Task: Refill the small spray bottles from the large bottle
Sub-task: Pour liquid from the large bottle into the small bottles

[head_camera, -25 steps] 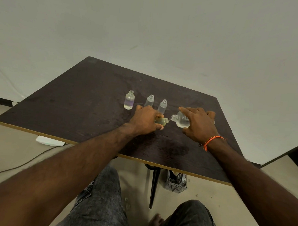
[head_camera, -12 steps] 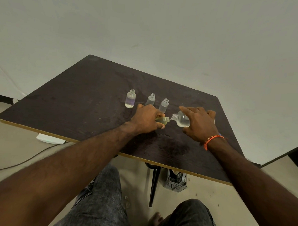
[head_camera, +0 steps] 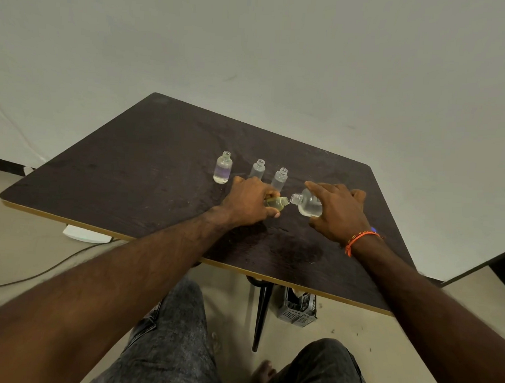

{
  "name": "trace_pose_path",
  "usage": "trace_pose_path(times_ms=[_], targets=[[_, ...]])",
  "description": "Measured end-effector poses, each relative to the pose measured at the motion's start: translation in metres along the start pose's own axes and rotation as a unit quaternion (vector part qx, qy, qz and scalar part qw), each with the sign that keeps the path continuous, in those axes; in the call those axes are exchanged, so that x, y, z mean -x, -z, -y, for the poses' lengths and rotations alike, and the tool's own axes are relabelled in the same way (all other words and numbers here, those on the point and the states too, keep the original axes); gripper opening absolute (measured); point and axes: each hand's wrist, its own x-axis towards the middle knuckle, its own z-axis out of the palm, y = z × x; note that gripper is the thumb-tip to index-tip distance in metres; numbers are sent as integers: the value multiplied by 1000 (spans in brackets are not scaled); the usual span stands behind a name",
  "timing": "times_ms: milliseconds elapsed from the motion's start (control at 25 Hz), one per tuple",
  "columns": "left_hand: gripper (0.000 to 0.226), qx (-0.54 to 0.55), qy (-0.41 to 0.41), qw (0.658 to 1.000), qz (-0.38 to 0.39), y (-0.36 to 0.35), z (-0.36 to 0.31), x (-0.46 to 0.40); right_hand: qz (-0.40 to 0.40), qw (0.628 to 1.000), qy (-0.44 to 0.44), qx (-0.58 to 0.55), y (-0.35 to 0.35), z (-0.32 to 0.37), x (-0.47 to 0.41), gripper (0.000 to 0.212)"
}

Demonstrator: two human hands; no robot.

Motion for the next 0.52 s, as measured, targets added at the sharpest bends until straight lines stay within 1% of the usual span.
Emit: trace_pose_path(times_ms=[360, 440, 520], targets=[[40, 13, 4, 1000, -3, 1, -2, 2, 3, 1000, -3, -15, 3, 4, 2, 84], [34, 24, 2, 1000, -12, 0, -2, 2, -10, 999, -18, -49, 5, 4, 2, 80], [35, 49, 9, 999, -20, -1, -1, 2, -29, 992, -45, -117, 7, 4, 2, 76]])
